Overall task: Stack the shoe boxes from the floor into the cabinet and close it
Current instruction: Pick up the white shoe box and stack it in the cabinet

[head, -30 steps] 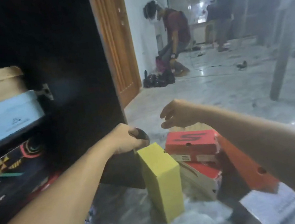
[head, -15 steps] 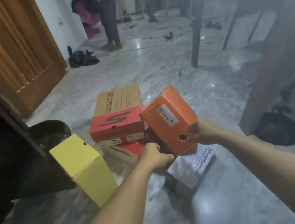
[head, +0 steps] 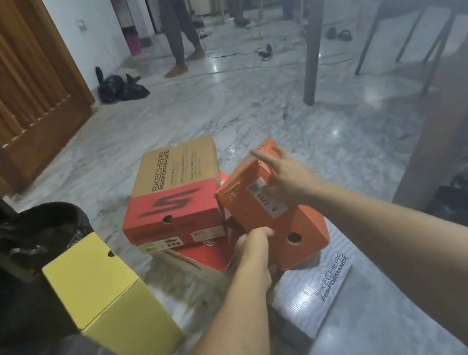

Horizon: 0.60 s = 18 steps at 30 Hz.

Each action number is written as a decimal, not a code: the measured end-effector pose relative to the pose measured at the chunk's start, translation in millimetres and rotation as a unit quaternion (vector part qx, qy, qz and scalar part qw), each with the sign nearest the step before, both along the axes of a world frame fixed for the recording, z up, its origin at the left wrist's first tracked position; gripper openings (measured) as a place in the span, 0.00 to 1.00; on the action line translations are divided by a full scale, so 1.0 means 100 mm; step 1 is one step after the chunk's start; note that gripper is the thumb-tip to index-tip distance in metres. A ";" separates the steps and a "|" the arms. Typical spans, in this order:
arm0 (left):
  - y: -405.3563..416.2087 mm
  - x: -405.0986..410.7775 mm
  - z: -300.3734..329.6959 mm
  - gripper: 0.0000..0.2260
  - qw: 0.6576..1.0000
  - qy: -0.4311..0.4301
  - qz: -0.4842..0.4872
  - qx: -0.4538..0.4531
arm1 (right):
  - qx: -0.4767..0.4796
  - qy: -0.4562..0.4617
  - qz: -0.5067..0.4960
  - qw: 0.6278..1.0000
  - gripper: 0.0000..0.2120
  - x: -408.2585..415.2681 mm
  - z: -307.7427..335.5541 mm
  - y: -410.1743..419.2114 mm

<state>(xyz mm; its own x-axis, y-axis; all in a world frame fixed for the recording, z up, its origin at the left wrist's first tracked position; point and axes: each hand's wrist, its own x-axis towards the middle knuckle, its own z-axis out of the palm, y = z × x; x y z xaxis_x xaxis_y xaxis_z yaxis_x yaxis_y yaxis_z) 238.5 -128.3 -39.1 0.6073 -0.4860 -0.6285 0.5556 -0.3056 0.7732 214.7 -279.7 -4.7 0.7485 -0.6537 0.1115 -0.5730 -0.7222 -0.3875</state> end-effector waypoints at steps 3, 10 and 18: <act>-0.05 0.08 -0.02 0.02 0.999 0.035 0.031 -0.026 | 0.015 0.047 0.013 0.999 0.33 0.28 0.03 -0.10; -0.11 0.20 -0.09 0.15 0.993 0.087 0.056 -0.054 | -0.018 -0.043 -0.022 0.999 0.21 -0.05 -0.12 -0.02; -0.16 -0.18 -0.13 0.42 0.996 0.058 0.005 -0.061 | -0.004 -0.198 -0.065 0.978 0.18 -0.89 -0.18 0.26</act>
<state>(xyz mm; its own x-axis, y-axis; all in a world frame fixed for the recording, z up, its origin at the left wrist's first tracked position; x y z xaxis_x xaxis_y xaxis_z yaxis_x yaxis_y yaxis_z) 220.3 -144.8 -52.5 0.5397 -0.5569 -0.6313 0.6461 -0.2067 0.7347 125.4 -254.0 -22.6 0.5557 -0.7391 0.3807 -0.4668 -0.6563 -0.5928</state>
